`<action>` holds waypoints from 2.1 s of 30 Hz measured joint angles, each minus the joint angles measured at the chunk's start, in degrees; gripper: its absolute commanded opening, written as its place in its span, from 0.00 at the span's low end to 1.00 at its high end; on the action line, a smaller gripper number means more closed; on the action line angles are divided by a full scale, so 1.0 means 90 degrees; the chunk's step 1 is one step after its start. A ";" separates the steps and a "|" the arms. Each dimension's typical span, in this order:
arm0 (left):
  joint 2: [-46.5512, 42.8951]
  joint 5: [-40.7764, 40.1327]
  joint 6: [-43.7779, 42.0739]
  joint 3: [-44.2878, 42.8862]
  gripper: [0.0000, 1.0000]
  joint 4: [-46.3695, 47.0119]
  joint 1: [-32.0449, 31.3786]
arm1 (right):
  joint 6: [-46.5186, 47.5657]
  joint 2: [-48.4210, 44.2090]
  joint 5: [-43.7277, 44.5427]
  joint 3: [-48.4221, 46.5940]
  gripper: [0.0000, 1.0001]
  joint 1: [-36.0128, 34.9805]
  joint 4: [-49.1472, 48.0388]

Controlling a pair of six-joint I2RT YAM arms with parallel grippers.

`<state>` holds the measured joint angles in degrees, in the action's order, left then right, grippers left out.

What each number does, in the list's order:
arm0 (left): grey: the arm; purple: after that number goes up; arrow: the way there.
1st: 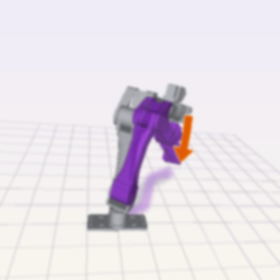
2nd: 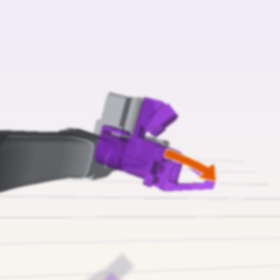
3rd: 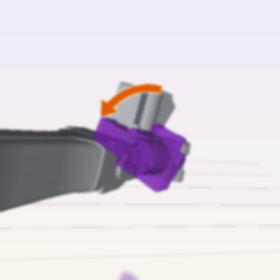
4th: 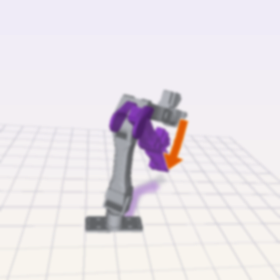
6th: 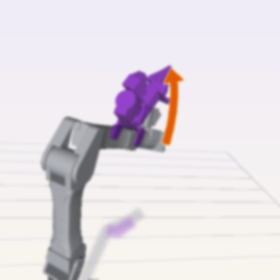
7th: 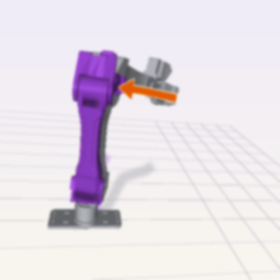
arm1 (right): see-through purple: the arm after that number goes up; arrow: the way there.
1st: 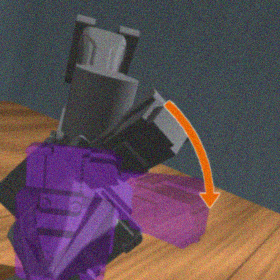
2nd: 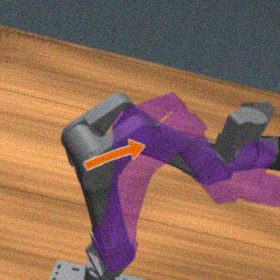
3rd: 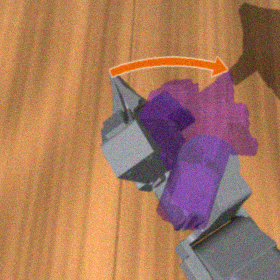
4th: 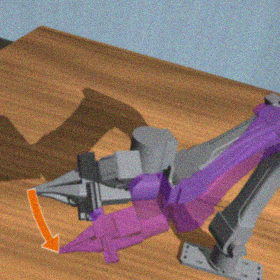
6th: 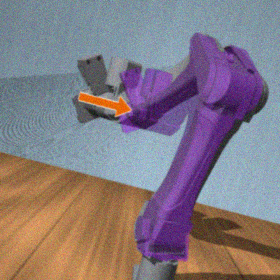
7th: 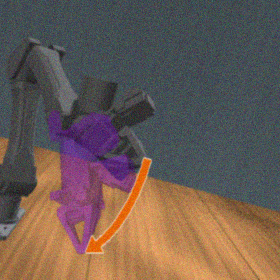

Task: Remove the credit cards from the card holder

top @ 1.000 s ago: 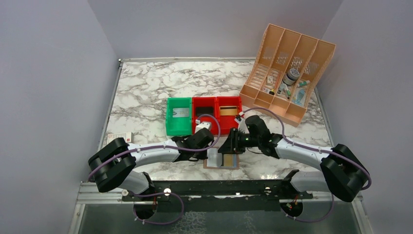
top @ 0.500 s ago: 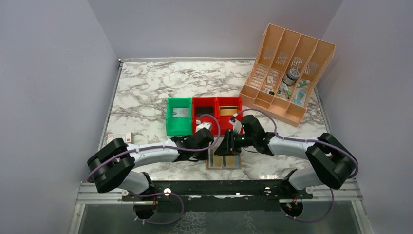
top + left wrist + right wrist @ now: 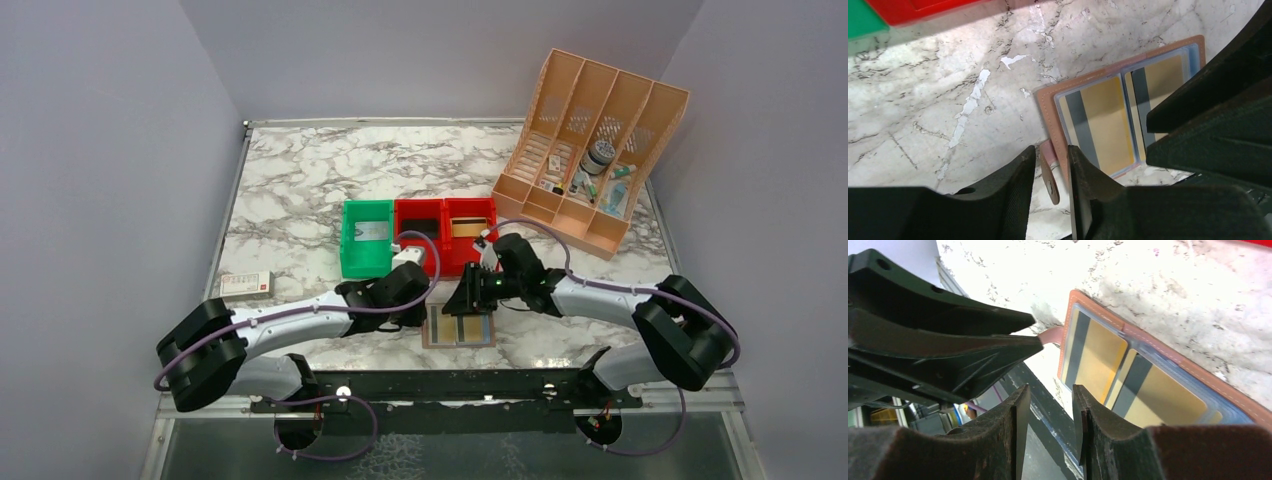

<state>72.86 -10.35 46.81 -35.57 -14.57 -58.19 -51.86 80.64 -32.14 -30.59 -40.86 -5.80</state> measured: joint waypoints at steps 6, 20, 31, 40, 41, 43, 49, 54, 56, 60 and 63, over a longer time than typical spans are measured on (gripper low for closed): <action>-0.0345 -0.0070 0.0024 -0.0002 0.38 -0.0097 -0.0002 | 0.0109 -0.0058 0.0219 0.0000 0.37 0.0000 0.0223; -0.0471 0.0884 0.0170 -0.0226 0.36 0.0338 -0.0007 | 0.0032 0.0095 0.0277 0.0146 0.32 0.0000 0.0007; 0.0296 0.1270 0.0427 -0.0078 0.30 0.0787 -0.0007 | -0.0058 0.0471 0.0277 0.0306 0.29 0.0000 -0.0236; 0.0580 0.1115 0.0461 0.0194 0.27 0.0704 -0.0007 | -0.0129 0.0481 0.0505 0.0323 0.29 -0.0005 -0.0209; 0.0580 0.1098 0.0459 0.0194 0.26 0.0704 -0.0007 | -0.0134 0.0478 0.0508 0.0323 0.28 -0.0005 -0.0206; 0.0580 0.1071 0.0457 0.0194 0.25 0.0692 -0.0007 | -0.0165 0.0481 0.0527 0.0325 0.27 -0.0005 -0.0199; 0.0580 0.1018 0.0454 0.0194 0.24 0.0663 -0.0007 | -0.0209 0.0308 0.0680 0.0391 0.25 -0.0007 -0.0151; 0.0580 0.0976 0.0454 0.0194 0.24 0.0658 -0.0019 | -0.0209 0.0289 0.0692 0.0406 0.25 -0.0007 -0.0141; 0.0580 0.0967 0.0454 0.0194 0.24 0.0656 -0.0019 | -0.0209 0.0289 0.0748 0.0406 0.25 -0.0007 -0.0126; 0.0573 0.0935 0.0452 0.0194 0.26 0.0651 -0.0036 | -0.0151 0.0289 0.0809 0.0396 0.24 -0.0007 -0.0085; 0.0559 0.0920 0.0449 0.0194 0.27 0.0651 -0.0044 | -0.0036 0.0289 0.0867 0.0308 0.24 -0.0046 0.0075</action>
<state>77.89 -2.07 50.85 -33.82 -8.71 -58.59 -52.18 83.24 -24.34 -27.81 -41.28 -5.13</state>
